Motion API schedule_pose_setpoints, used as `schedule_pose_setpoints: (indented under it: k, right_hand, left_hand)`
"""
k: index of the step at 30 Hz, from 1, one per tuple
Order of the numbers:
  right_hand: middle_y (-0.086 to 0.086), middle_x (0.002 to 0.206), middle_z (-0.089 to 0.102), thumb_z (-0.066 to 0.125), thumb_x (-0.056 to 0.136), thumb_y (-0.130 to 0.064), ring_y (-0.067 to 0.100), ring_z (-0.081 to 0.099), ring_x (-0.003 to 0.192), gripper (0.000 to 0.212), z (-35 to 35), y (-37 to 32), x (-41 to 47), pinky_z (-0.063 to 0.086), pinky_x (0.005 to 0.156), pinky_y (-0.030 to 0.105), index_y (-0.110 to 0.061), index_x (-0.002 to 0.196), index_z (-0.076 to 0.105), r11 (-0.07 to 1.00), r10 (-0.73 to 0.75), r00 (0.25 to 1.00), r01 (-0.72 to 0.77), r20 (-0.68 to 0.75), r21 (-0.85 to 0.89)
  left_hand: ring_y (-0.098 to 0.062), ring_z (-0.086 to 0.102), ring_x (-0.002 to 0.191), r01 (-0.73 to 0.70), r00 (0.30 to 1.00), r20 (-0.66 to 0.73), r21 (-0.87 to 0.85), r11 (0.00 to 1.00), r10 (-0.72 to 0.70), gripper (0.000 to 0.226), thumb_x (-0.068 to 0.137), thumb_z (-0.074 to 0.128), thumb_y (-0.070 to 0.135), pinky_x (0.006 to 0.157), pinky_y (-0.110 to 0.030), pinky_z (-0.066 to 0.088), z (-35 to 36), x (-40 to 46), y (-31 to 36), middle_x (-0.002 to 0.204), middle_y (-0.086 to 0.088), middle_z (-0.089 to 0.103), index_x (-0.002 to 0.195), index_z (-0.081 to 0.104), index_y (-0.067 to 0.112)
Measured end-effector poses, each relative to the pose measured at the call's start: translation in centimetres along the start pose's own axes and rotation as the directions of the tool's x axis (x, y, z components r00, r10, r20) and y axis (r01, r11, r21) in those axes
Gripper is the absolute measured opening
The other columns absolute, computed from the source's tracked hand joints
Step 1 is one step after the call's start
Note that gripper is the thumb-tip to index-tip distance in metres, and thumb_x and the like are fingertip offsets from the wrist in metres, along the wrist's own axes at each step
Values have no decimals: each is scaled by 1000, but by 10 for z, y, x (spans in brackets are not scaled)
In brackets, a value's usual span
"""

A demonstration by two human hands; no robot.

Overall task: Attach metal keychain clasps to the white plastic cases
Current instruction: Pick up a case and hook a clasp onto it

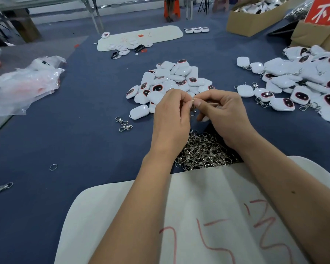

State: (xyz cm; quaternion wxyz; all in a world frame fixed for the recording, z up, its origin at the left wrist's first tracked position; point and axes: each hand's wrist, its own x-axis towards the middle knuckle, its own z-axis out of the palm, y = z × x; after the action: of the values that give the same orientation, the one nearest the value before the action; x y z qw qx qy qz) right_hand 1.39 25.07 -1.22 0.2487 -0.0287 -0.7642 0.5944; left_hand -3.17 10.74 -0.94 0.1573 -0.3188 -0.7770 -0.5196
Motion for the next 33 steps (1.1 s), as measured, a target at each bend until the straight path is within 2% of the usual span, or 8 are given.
schedule_pose_setpoints:
  k: [5, 10, 15, 18, 22, 26, 30, 33]
  right_hand:
    - [-6, 71, 71, 72, 93, -4, 14, 61, 60, 10, 2, -1, -3, 52, 59, 32, -11, 90, 79, 972, -118, 992, 108, -37, -211]
    - [-4, 79, 68, 70, 91, -2, 19, 59, 72, 12, 3, -6, -5, 50, 68, 42, -11, 90, 78, 794, -342, 939, 310, 37, -523]
    - [1, 83, 68, 64, 96, -8, 27, 61, 72, 15, 0, -7, -5, 49, 63, 46, -12, 87, 76, 656, -422, 900, 385, 108, -649]
    - [-2, 82, 71, 68, 96, -9, 23, 63, 73, 13, 0, -6, -5, 51, 66, 42, -13, 89, 78, 734, -404, 913, 365, 64, -572]
    - [-13, 69, 70, 71, 96, -11, 15, 63, 58, 10, 0, 0, 0, 52, 59, 30, -15, 91, 79, 955, -131, 991, 131, 16, -265]
    - [-12, 74, 73, 70, 98, -9, 18, 61, 60, 10, -4, 2, 3, 51, 57, 24, -7, 96, 79, 992, -57, 994, 66, 89, -106]
    - [-13, 71, 73, 72, 96, -8, 18, 58, 58, 8, -5, 2, 2, 50, 56, 22, -6, 97, 80, 996, -47, 996, 52, 75, -75]
    - [-8, 68, 73, 73, 96, -7, 19, 58, 57, 8, -6, 0, 1, 51, 57, 29, -7, 96, 80, 996, -50, 998, 53, 47, -76]
  left_hand:
    - [-22, 62, 76, 66, 997, 46, -3, 998, -66, 11, 98, 58, 6, 73, -44, 52, 0, 0, -5, 81, 0, 64, 89, 63, 9]
    - [-26, 64, 77, 139, 988, 68, -28, 990, -137, 13, 98, 57, 5, 75, -51, 55, 0, 0, -7, 78, -1, 65, 88, 64, 9]
    - [-25, 65, 76, 166, 984, 60, -14, 986, -165, 15, 97, 59, 6, 75, -49, 55, 0, 0, -8, 76, 1, 66, 85, 64, 12]
    - [-25, 65, 76, 138, 990, 43, -6, 990, -138, 14, 96, 58, 5, 75, -48, 54, 0, 0, -6, 77, 1, 65, 85, 63, 12]
    - [-26, 62, 76, 47, 999, -4, 13, 999, -47, 11, 97, 57, 5, 73, -48, 51, 0, -1, -2, 83, -2, 63, 87, 60, 10]
    - [-27, 61, 75, 18, 1000, -3, 8, 1000, -18, 11, 98, 55, 5, 72, -48, 51, 0, -1, -1, 84, -2, 62, 87, 58, 10]
    - [-27, 61, 74, 10, 1000, 0, 7, 1000, -10, 12, 98, 56, 5, 71, -47, 50, -1, -1, -1, 82, -3, 62, 87, 59, 9]
    - [-25, 60, 73, 12, 1000, -1, 10, 1000, -12, 12, 97, 57, 4, 70, -45, 50, -3, 0, -1, 80, -2, 61, 86, 60, 8]
